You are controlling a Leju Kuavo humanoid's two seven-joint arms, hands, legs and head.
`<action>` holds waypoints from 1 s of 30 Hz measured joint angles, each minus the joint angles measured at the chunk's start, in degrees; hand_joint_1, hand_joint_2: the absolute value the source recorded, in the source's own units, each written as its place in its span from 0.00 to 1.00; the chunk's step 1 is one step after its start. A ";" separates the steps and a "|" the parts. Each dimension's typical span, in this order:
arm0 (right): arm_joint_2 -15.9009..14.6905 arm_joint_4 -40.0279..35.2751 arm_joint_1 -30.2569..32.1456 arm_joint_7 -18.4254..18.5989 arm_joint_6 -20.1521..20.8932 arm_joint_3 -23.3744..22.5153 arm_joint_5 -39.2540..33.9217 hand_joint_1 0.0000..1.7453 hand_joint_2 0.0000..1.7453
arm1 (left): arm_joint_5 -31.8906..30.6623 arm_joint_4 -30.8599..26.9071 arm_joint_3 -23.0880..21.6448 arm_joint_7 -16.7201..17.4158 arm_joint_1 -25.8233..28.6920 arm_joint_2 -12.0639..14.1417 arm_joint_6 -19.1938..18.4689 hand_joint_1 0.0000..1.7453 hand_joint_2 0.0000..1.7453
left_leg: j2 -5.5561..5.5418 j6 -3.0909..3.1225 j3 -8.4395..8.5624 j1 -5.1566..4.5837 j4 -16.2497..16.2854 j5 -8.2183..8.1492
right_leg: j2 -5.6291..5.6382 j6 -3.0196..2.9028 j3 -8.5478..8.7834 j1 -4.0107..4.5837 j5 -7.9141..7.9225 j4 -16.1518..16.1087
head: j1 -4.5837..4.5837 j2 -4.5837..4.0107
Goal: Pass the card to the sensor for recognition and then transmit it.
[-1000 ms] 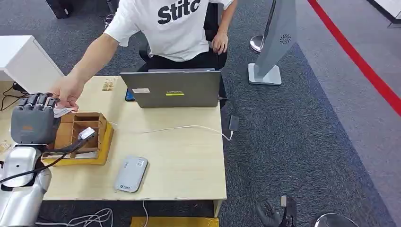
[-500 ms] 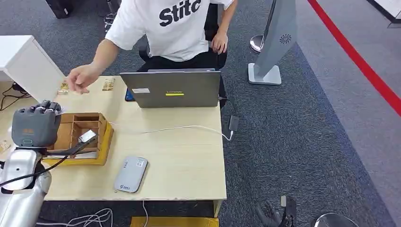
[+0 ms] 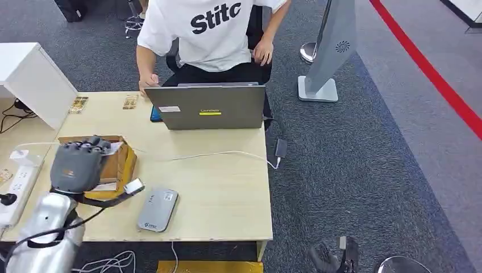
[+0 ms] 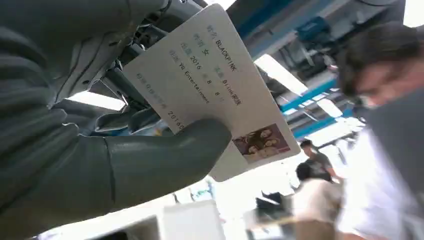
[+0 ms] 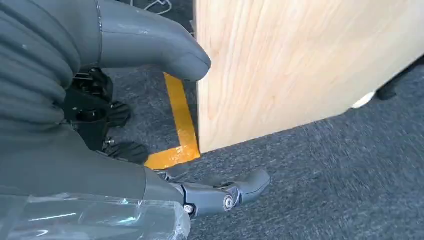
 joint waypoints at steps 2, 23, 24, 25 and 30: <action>0.00 0.00 0.25 -0.35 0.02 0.00 -0.54 0.00 1.00 | 0.70 -0.26 -4.44 -0.04 3.58 -1.88 -0.43 1.00 1.00 | 0.01 0.10 -0.02 -0.01 0.00 -0.07 | 0.00 0.07 -0.01 -0.01 -0.05 -0.03 | 0.00 0.00; 0.00 -0.04 1.33 -0.96 0.00 0.00 -1.20 0.00 1.00 | 3.08 12.57 -13.44 1.97 12.38 -6.85 2.76 1.00 1.00 | 0.00 0.13 -0.04 0.05 0.00 -0.09 | -0.02 0.14 0.00 0.04 -0.10 0.00 | 0.00 0.00; 0.00 -0.04 1.37 -0.98 0.00 0.00 -1.20 0.00 1.00 | 3.10 12.59 -13.44 2.17 12.47 -6.85 2.76 1.00 1.00 | -0.01 0.13 -0.05 0.05 0.00 -0.09 | -0.03 0.14 0.00 0.04 -0.10 -0.01 | 0.02 0.00; -0.02 -0.04 1.40 -0.98 0.00 0.00 -1.20 0.00 1.00 | 3.10 12.59 -13.44 2.21 12.53 -6.85 2.78 1.00 1.00 | -0.01 0.13 -0.05 0.05 0.00 -0.09 | -0.03 0.14 0.00 0.04 -0.10 -0.01 | 0.00 0.00; -0.02 -0.04 1.44 -0.92 -0.20 0.00 -1.20 0.00 1.00 | 0.46 11.58 -13.26 3.46 12.46 -7.00 4.66 1.00 1.00 | -0.01 0.13 -0.04 0.05 0.00 -0.09 | -0.04 0.14 0.00 0.04 -0.10 -0.01 | 0.02 0.00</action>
